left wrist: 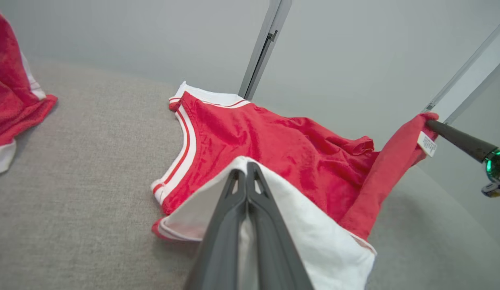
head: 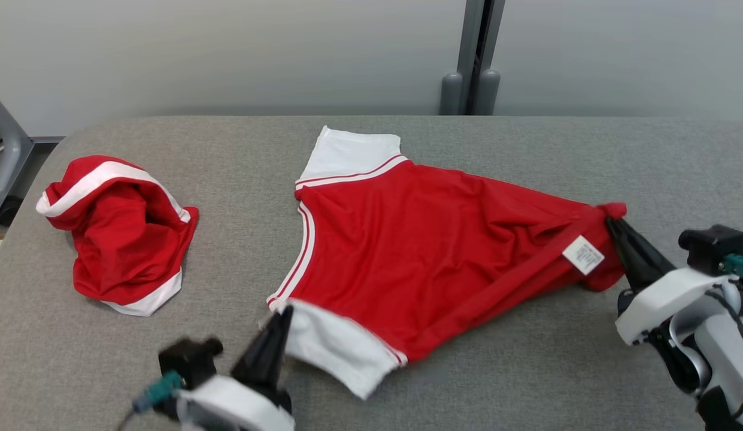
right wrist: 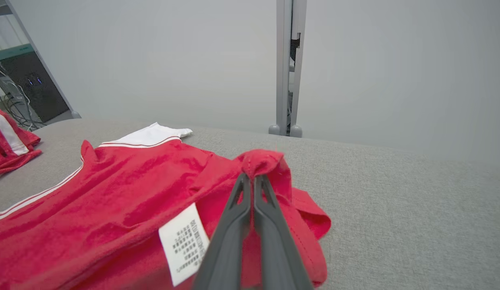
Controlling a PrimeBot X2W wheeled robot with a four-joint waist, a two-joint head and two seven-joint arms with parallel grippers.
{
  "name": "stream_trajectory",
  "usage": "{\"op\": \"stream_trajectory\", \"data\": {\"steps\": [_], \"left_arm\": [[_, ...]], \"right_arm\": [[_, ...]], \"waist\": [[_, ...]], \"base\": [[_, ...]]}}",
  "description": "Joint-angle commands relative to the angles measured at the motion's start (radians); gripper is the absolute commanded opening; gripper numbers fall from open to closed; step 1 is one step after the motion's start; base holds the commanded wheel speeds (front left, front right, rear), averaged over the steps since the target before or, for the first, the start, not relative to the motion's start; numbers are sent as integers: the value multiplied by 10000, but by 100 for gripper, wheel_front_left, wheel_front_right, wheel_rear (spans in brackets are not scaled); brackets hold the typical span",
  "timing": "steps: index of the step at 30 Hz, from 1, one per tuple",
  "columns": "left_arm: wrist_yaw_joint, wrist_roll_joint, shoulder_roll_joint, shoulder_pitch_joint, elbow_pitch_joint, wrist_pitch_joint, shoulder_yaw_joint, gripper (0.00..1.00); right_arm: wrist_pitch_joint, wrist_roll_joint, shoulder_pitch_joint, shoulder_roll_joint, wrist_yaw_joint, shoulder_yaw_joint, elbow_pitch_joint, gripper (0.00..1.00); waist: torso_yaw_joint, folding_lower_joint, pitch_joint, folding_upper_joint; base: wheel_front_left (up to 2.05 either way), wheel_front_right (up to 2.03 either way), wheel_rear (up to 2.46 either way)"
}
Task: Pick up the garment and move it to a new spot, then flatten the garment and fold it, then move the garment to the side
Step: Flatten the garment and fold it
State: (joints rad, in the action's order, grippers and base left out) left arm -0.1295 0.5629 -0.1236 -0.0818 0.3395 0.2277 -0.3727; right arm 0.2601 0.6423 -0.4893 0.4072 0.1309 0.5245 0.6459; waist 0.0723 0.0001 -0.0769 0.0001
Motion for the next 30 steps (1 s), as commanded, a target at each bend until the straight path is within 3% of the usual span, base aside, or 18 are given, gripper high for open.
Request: {"op": "stream_trajectory", "data": {"steps": [1,6,13,21,30], "left_arm": [[-7,54,-209,-551,-161,-60,73,0],[-8,489,-670,-2594,-708,-636,434,0],[-7,1473,-1167,-6931,-613,-2045,1272,0],[275,1628,-1304,-12787,1339,-2916,1911,0],[154,857,-1053,-17497,3924,-2397,1377,0]], "right_arm": [[54,35,-177,89,-1,-62,-179,0],[-47,506,-914,97,-1,-298,-926,0],[-976,1480,-3534,22,1,-664,-1625,0],[-1929,1948,-8007,-142,1,-1226,-972,0],[-1734,1294,-11955,-237,1,-1185,830,0]], "waist": [[-44,-1,6,-1],[-318,-1,-283,-1],[-871,-1,-1751,-1],[-1339,-1,-3983,-1],[-1540,-1,-5384,-1]], "base": [[0,0,0],[0,0,0],[0,0,0],[0,0,0],[0,0,0]]}}
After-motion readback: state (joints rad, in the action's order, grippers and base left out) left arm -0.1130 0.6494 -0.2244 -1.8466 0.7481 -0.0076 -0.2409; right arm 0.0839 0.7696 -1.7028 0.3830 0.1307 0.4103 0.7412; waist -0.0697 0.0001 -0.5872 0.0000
